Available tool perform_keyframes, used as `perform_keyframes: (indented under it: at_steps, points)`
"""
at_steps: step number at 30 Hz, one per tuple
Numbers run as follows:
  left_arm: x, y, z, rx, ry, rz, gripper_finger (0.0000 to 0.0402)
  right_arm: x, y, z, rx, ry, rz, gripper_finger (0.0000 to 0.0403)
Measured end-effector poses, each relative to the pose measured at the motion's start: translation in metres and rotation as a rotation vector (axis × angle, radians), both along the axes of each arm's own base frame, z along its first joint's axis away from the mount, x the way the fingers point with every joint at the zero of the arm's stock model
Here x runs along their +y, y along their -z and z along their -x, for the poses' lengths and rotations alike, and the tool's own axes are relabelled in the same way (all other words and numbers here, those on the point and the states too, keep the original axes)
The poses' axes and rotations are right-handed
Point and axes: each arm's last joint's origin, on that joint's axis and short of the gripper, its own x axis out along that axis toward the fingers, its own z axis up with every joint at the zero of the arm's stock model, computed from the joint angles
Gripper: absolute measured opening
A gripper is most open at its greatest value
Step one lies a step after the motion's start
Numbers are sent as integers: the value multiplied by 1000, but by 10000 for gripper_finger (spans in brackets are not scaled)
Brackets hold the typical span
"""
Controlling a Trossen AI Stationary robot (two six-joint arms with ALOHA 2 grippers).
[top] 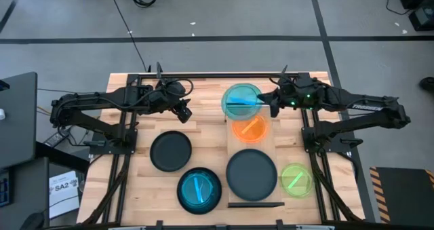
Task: Place and stack plates onto a shelf
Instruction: Put the top blue plate on top of the orange plate on the shelf
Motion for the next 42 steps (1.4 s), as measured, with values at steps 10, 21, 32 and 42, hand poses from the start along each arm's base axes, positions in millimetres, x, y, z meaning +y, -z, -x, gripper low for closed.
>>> perform_keyframes:
  at_steps: [10,21,32,42]
  points:
    - [0,0,0,0,0,1,133,6,13,7,120,-103,-177,7]
    - [0,0,0,0,0,1,133,9,23,12,232,-143,-258,7]
    - [0,0,0,0,0,1,133,8,29,17,305,-115,-261,7]
    - [0,0,0,0,0,1,133,8,31,17,324,-112,-264,7]
